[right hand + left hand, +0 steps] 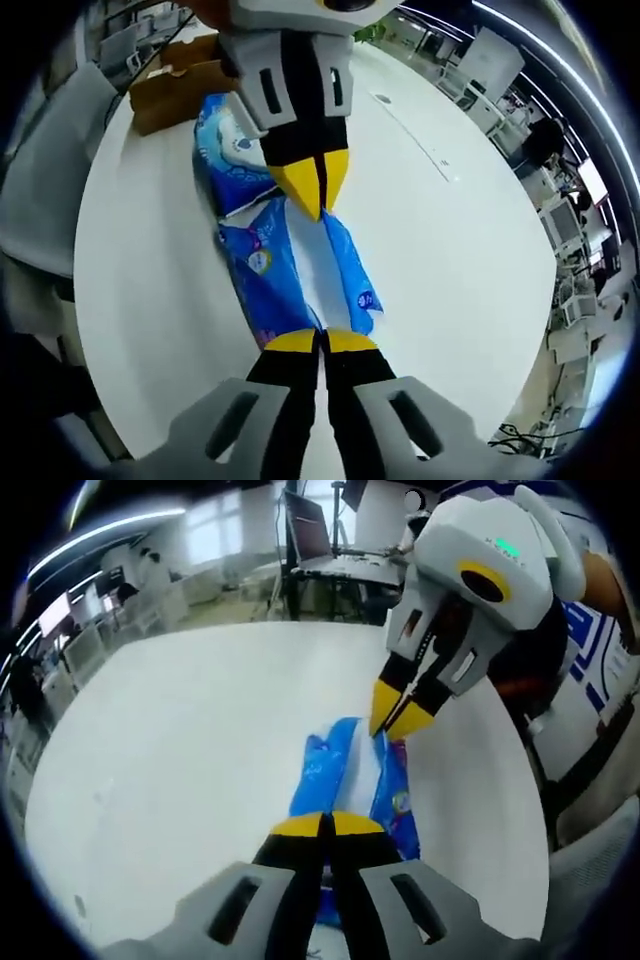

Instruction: Operate the shoe box by opening the lid, removing the specified soft item, and placing it in the target area until the item is outside and the box remains undamaged.

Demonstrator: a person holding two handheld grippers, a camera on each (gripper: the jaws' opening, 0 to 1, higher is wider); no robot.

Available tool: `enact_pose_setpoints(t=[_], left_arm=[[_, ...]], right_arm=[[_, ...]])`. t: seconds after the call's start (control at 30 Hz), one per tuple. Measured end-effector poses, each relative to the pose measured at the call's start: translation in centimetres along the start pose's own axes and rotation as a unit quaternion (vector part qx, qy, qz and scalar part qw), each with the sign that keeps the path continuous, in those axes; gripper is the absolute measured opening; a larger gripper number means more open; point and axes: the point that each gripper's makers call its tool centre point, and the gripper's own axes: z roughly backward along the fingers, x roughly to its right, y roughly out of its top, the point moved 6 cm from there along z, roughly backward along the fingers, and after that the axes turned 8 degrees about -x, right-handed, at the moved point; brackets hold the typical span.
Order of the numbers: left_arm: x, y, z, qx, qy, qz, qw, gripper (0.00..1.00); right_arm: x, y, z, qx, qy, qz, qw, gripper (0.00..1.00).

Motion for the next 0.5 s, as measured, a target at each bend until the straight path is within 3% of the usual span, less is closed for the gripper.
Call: enact_pose_setpoints(t=[0.5], left_arm=[[0.4, -0.4, 3.8, 0.0, 0.018, -0.003, 0.9998, 0.1]], right_arm=[[-0.7, 1.0, 3.2, 0.0, -0.014, -0.003, 0.9999, 0.13]])
